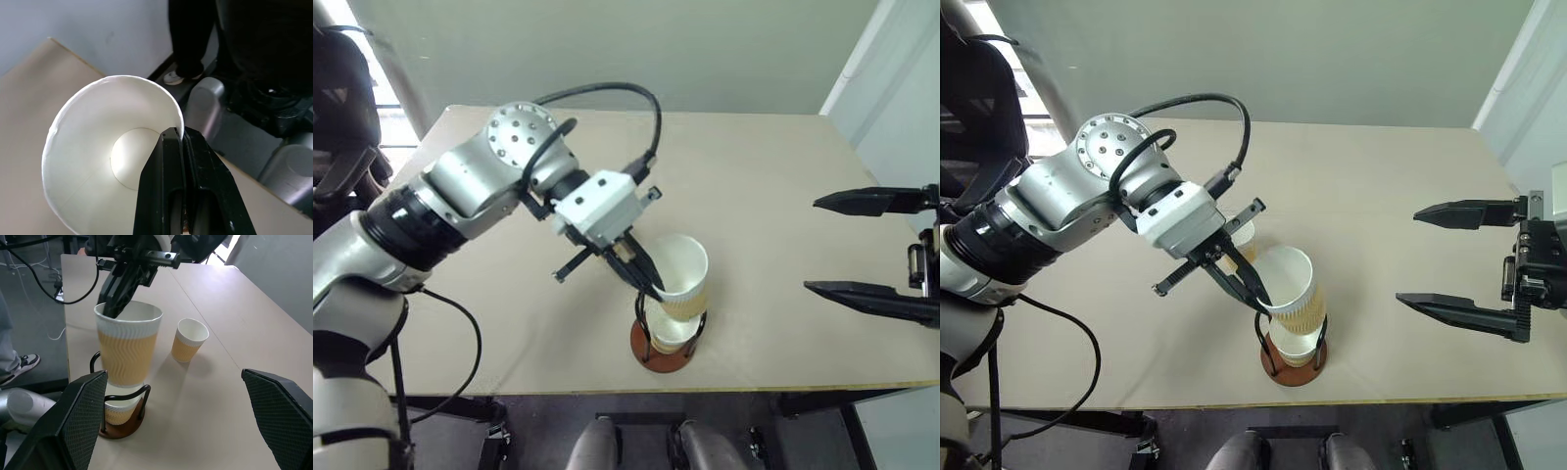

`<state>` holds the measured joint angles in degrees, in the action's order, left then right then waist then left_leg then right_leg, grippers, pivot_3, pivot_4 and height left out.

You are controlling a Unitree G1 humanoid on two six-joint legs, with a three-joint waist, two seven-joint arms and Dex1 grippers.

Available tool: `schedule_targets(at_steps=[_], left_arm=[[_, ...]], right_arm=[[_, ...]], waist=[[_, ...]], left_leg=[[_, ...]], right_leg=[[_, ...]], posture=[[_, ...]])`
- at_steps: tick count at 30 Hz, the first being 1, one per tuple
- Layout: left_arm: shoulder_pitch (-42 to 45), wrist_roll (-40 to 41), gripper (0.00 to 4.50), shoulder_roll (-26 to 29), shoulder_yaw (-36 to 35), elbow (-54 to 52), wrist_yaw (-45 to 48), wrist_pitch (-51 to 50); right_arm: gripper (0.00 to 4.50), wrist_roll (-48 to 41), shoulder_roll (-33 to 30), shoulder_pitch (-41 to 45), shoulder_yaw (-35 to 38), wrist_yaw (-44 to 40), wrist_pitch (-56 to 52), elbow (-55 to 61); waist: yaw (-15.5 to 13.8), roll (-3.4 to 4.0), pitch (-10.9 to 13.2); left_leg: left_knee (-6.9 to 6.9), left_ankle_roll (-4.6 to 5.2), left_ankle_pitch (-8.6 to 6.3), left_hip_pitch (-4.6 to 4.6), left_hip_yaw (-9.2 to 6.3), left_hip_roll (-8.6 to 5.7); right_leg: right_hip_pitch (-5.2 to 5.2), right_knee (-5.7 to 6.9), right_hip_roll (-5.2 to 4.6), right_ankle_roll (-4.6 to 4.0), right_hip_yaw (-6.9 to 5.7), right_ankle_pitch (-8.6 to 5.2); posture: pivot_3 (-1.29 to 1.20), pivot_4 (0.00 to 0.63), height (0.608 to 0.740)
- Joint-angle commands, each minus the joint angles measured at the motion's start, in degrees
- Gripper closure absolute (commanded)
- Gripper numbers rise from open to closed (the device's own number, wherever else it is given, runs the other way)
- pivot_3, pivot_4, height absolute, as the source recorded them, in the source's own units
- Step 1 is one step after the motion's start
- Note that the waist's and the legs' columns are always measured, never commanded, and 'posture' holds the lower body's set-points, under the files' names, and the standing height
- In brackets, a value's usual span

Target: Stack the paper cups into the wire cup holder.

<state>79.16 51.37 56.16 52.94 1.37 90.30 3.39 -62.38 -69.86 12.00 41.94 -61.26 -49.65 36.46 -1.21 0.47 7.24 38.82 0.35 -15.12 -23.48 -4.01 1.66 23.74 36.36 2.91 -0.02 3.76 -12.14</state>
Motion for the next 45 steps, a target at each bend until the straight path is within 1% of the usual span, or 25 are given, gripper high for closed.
schedule_targets(at_steps=[1,4,6,7,9,10,13,16,20,26,32,40,45], left_arm=[[2.4,1.1,4.46,0.6,0.2,-0.7,2.2,0.7],[2.6,1.0,4.46,0.2,0.9,0.0,2.2,0.7],[2.6,0.9,4.46,0.0,1.4,0.5,2.2,0.6],[2.6,0.9,4.46,0.0,1.7,0.7,2.2,0.7],[2.7,1.0,4.46,0.0,2.1,0.8,2.2,0.8],[2.6,1.1,4.46,0.1,2.4,0.9,2.2,0.9],[2.7,1.3,4.46,0.3,3.6,1.3,2.2,1.7],[2.9,1.4,4.46,0.7,5.3,2.1,2.2,2.8],[3.7,0.8,4.46,0.5,8.2,4.1,2.2,5.2],[5.0,1.0,4.46,-0.5,11.0,6.1,2.2,7.3],[5.9,0.9,4.46,-1.7,12.4,7.4,2.2,7.7],[5.6,-0.3,4.46,-3.3,12.8,9.5,2.2,7.6],[5.0,-0.9,4.46,-2.7,12.8,9.0,2.2,8.0]], right_arm=[[0.0,-0.7,-0.8,0.0,3.2,-0.2,0.3,0.1],[0.0,-1.5,-0.4,-0.9,4.9,-0.9,-0.3,0.5],[0.0,-4.0,0.2,-1.9,8.5,-1.3,-1.9,0.5],[0.0,-4.0,0.6,-3.7,11.2,-2.1,-3.3,1.0],[0.0,-3.8,0.9,-6.2,14.4,-2.9,-4.7,1.6],[0.0,-4.4,1.9,-8.3,17.3,-3.1,-6.0,2.0],[0.0,-3.0,7.0,-18.3,28.0,-5.4,-9.2,4.8],[0.0,-3.7,10.1,-23.4,32.5,-5.1,-8.6,6.3],[0.0,-5.4,12.4,-27.3,34.4,-3.4,-6.8,8.3],[0.0,-10.4,11.8,-29.5,36.7,-0.2,-5.3,9.3],[0.0,-12.9,11.3,-32.6,39.6,0.1,-4.4,8.1],[0.0,-15.3,9.8,-32.6,38.7,2.2,-2.3,7.2],[0.0,-17.2,9.1,-32.4,38.6,3.8,-1.7,7.1]], waist=[[0.0,0.0,0.0],[0.0,0.01,0.0],[0.0,0.02,0.0],[-0.1,0.02,0.0],[-0.2,0.01,0.0],[-0.2,0.02,0.0],[-0.5,0.01,0.0],[-0.5,0.09,0.0],[-0.3,0.1,0.0],[-0.2,0.13,0.0],[-0.3,0.13,0.0],[-0.3,0.14,0.0],[-0.3,0.14,0.0]], left_leg=[[0.02,0.0,0.0,-0.01,0.0,0.0],[0.05,0.03,-0.02,-0.02,0.0,0.0],[0.07,0.04,-0.03,-0.03,0.0,0.0],[0.07,0.04,-0.03,-0.03,-0.01,0.0],[0.07,0.06,-0.03,-0.06,-0.01,0.0],[0.08,0.07,-0.04,-0.09,-0.01,0.0],[0.11,0.12,-0.07,-0.17,-0.05,0.0],[0.17,0.21,-0.13,-0.2,-0.01,-0.01],[0.2,0.25,-0.15,-0.16,0.03,0.0],[0.26,0.26,-0.14,-0.14,0.03,-0.02],[0.34,0.27,-0.14,-0.13,0.03,-0.07],[0.28,0.28,-0.15,-0.15,0.01,-0.08],[0.28,0.28,-0.15,-0.15,0.02,-0.08]], right_leg=[[0.0,0.0,0.0,0.0,0.0,0.0],[-0.01,0.0,0.0,0.0,0.0,0.0],[-0.01,0.0,0.0,0.0,0.0,0.0],[-0.01,0.0,0.0,0.0,0.0,0.0],[-0.01,-0.03,0.0,0.0,-0.01,0.0],[0.0,-0.06,0.0,0.0,-0.01,-0.01],[-0.01,-0.18,0.0,0.01,-0.03,-0.02],[-0.01,-0.23,-0.01,0.01,-0.01,-0.02],[-0.04,-0.22,-0.01,0.0,0.03,-0.01],[-0.1,-0.2,-0.01,-0.07,0.04,0.09],[-0.19,-0.27,-0.01,-0.18,0.11,0.01],[-0.17,-0.27,-0.01,0.02,0.11,0.09],[-0.17,-0.28,-0.01,0.07,0.11,0.1]], posture=[[0.0,0.15,0.74],[0.0,0.15,0.74],[0.0,0.15,0.74],[0.0,0.15,0.74],[0.0,0.15,0.74],[0.0,0.15,0.74],[0.0,0.15,0.74],[0.0,0.15,0.74],[0.0,0.15,0.74],[0.0,0.15,0.74],[0.0,0.15,0.74],[0.0,0.15,0.74],[0.0,0.15,0.74]])
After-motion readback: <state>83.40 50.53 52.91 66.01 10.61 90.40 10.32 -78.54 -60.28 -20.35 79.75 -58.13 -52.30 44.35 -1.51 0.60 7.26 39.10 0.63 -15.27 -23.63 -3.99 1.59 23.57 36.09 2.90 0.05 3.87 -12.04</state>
